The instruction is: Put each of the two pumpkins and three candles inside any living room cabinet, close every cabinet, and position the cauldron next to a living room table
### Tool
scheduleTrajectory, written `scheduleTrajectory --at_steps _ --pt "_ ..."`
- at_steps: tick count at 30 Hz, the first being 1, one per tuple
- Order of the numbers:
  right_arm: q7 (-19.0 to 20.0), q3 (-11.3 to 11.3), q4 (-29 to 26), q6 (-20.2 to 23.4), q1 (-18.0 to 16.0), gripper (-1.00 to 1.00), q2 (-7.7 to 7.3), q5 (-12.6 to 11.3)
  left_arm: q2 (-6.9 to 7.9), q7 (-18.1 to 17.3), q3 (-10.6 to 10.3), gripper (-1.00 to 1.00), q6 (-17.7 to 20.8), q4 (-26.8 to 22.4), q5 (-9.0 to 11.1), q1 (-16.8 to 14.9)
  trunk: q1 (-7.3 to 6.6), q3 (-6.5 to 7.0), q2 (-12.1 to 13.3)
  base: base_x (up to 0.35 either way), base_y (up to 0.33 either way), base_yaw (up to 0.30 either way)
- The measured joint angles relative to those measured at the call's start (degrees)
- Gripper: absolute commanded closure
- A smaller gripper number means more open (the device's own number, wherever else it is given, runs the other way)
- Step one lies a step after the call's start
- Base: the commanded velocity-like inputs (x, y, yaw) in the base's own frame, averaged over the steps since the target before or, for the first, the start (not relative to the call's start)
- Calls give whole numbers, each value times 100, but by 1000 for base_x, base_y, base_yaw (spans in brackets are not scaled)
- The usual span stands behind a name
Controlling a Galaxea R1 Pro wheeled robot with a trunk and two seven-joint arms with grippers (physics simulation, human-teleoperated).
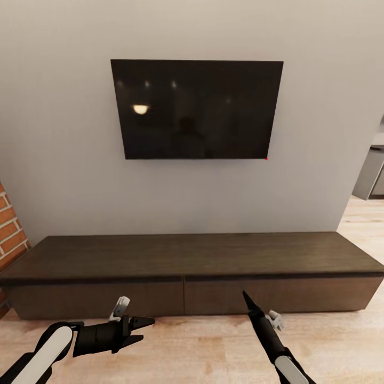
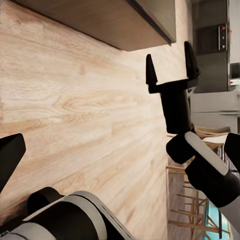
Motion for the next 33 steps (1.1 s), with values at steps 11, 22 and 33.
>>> scheduleTrajectory --at_steps 11,22,33 --pt "750 20 -34 1271 -1 -100 -3 -1265 1 -9 7 -100 0 -11 -1 3 242 -197 -441 0 0 0" --pt "717 20 1 684 -1 -100 5 -1263 1 -9 24 -100 0 -11 1 3 483 -395 -882 0 0 0" --pt "154 -4 22 655 -1 -100 47 -1345 5 -162 33 -100 0 -10 1 7 725 -592 -1324 0 0 0"
